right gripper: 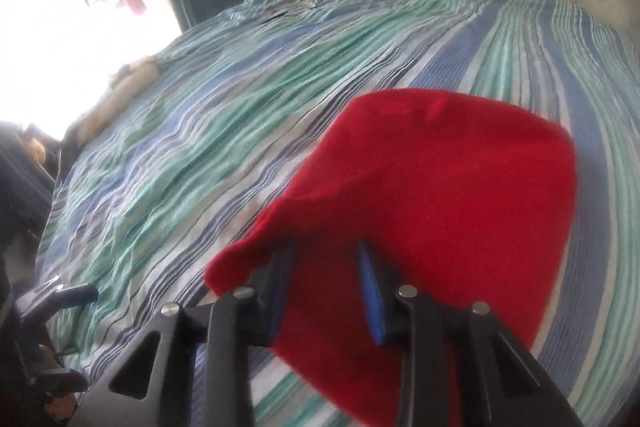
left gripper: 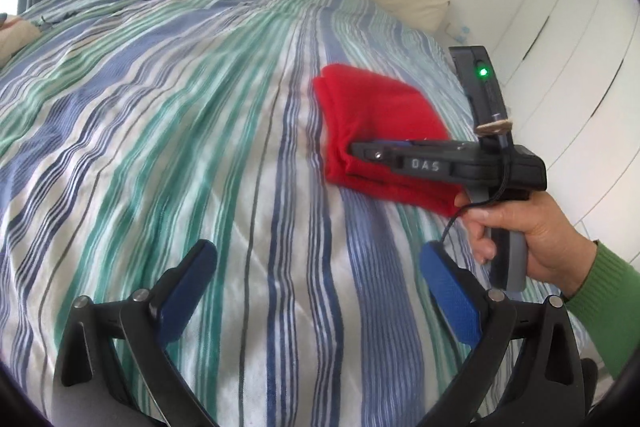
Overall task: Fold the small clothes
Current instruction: 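Grasp one side of the folded sweater with the right gripper and fold it over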
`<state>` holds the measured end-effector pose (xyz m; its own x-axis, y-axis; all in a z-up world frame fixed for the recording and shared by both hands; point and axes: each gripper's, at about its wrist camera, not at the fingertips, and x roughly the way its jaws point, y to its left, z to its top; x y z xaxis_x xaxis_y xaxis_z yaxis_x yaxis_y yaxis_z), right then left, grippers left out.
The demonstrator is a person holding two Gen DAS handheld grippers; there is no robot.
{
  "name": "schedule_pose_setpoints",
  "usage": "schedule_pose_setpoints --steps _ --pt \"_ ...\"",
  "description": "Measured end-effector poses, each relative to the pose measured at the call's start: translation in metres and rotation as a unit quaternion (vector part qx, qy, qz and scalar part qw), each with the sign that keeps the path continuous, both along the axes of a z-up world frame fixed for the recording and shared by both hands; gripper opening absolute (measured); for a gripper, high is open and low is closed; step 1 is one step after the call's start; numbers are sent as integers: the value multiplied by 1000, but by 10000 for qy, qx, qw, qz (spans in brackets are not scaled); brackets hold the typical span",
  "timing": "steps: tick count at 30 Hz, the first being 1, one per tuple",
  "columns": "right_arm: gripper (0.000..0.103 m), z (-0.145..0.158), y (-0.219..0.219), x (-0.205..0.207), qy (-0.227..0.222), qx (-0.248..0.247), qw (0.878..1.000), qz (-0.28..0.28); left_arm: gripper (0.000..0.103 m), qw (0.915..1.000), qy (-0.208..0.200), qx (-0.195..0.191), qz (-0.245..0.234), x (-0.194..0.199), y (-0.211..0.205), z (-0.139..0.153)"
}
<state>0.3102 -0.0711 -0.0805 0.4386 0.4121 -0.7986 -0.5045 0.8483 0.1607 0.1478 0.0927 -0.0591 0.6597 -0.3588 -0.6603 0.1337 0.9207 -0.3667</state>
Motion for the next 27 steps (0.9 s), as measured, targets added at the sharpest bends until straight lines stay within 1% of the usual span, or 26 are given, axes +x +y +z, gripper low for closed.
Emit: schedule_pose_setpoints --steps 1,2,4,6,8,10,12,14,15,17,18,19,21,22,24,25,27 --pt "29 -12 15 -4 27 -173 9997 155 101 9999 -54 97 4 0 -1 0" --pt "30 -18 26 -10 -62 -339 9990 301 101 9998 -111 179 9 -1 -2 2" --pt "29 -14 33 -21 -302 -513 9972 452 102 9995 -158 284 -3 -2 -3 3" --pt "29 -1 23 -25 -289 -363 9977 493 102 9995 -99 312 -23 -1 -4 2" --pt "30 19 5 -36 -371 -217 9982 430 102 9995 -40 328 -24 0 -5 0" --pt "30 35 -17 -48 -410 -227 9984 316 102 9993 -22 383 -20 -2 -7 -1" --pt "30 42 -37 -58 -348 -299 9988 175 102 9990 -4 441 -20 -2 -10 -3" --pt "30 35 -51 -62 -216 -513 9984 26 102 9988 32 485 -19 -2 -13 -5" --pt "30 25 -57 -62 -76 -605 9981 -66 102 9987 47 515 -27 -2 -15 -6" --pt "30 -4 -66 -55 409 -642 9966 -304 102 9982 41 593 -23 -2 -18 -7" --pt "31 -17 -67 -54 549 -611 9958 -400 102 9980 28 637 -19 -2 -19 -7" --pt "31 -22 -68 -57 491 -579 9961 -451 102 9977 21 678 -15 -3 -20 -8" --pt "31 -18 -67 -67 218 -510 9969 -554 102 9972 23 753 -17 -3 -22 -9" --pt "33 -13 -70 -72 176 -393 9972 -612 102 9968 30 797 -21 -3 -23 -10" --pt "49 -3 -74 -85 143 -178 9975 -672 102 9963 55 862 -40 -2 -26 -12" --pt "52 2 -77 -94 114 -153 9975 -674 102 9960 68 885 -50 -2 -27 -13" --pt "63 7 -82 -112 54 -234 9976 -653 102 9955 86 941 -56 -3 -30 -14"
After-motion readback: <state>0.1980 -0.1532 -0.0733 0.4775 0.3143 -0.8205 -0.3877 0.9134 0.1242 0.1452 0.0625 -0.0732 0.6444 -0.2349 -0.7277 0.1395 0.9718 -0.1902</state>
